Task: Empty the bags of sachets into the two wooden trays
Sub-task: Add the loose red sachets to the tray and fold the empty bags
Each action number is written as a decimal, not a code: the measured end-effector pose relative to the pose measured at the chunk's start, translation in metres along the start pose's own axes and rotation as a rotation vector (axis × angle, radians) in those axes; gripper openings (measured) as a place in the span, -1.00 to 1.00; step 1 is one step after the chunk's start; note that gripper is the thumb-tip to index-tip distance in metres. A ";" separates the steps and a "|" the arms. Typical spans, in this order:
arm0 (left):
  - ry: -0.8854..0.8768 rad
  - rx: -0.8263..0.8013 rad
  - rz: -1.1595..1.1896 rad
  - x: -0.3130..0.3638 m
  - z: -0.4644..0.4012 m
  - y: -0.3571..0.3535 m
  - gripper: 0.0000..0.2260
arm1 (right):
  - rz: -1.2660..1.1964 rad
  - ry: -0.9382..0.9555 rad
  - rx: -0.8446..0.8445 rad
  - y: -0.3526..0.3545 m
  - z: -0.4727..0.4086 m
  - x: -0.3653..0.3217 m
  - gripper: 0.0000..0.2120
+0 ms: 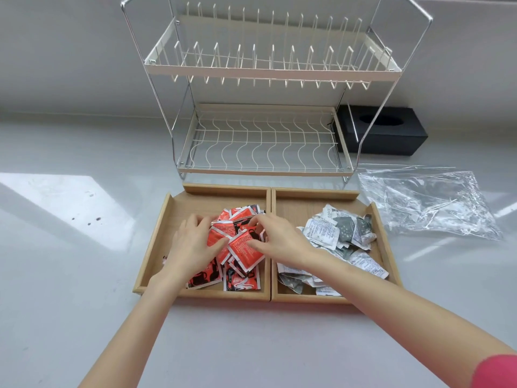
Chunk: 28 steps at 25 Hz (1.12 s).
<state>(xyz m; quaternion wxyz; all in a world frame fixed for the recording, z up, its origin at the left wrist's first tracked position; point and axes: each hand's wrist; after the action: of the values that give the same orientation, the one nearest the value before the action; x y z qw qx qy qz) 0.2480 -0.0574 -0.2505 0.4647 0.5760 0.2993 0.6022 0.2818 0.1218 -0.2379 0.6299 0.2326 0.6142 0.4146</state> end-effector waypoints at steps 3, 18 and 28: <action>-0.029 0.027 -0.049 0.012 0.001 0.005 -0.51 | 0.045 0.045 0.020 0.010 0.009 0.007 -0.59; -0.277 -0.009 -0.057 0.168 0.029 -0.022 -0.57 | 0.078 -0.051 0.179 0.091 0.118 0.113 -0.52; -0.231 -0.076 0.120 0.306 0.036 -0.104 -0.63 | 0.129 -0.106 0.154 0.160 0.171 0.225 -0.53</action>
<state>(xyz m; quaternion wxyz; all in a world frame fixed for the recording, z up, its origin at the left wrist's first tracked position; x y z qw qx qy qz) 0.3344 0.2537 -0.2110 0.4808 0.6402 0.1856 0.5697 0.3875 0.4289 -0.2167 0.6137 0.3409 0.5938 0.3931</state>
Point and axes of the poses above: each hand's wrist, its own z-axis away from the middle knuckle, its own y-axis out of the back of the hand, x = y × z, and after that the axes turned 6 degrees about y, right-handed
